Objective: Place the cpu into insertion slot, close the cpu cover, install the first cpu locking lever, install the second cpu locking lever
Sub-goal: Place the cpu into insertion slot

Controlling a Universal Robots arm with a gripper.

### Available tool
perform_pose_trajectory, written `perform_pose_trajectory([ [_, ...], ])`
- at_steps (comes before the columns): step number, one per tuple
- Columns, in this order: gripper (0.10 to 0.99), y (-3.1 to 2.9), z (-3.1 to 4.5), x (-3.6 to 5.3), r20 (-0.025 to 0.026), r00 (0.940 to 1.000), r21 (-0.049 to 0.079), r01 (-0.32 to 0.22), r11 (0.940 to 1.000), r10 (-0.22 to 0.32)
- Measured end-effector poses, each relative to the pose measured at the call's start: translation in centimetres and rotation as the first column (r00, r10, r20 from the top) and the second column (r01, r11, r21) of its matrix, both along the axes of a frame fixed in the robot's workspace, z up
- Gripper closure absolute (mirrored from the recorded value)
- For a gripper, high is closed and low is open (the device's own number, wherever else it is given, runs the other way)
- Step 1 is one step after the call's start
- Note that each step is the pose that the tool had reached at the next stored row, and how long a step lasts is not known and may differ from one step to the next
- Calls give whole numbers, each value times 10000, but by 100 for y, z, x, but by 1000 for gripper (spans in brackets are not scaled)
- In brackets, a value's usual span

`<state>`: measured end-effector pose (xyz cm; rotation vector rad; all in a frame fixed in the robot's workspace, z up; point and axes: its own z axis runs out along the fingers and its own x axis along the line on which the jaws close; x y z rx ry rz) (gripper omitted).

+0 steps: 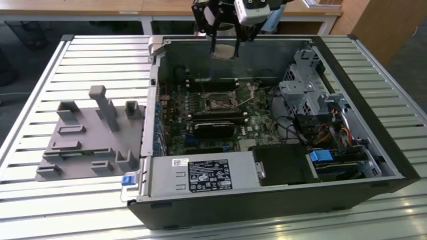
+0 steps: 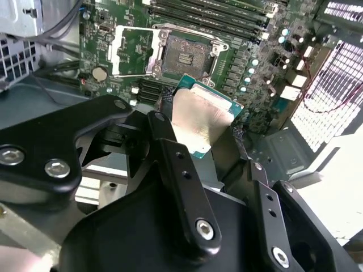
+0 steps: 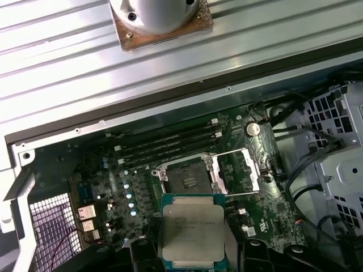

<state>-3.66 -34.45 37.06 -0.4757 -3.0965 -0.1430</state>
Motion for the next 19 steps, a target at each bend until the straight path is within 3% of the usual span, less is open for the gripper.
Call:
perform_pose_trajectory([
  [19,561,0,-5,0,0,9939,-1,1104,9939,-1104],
])
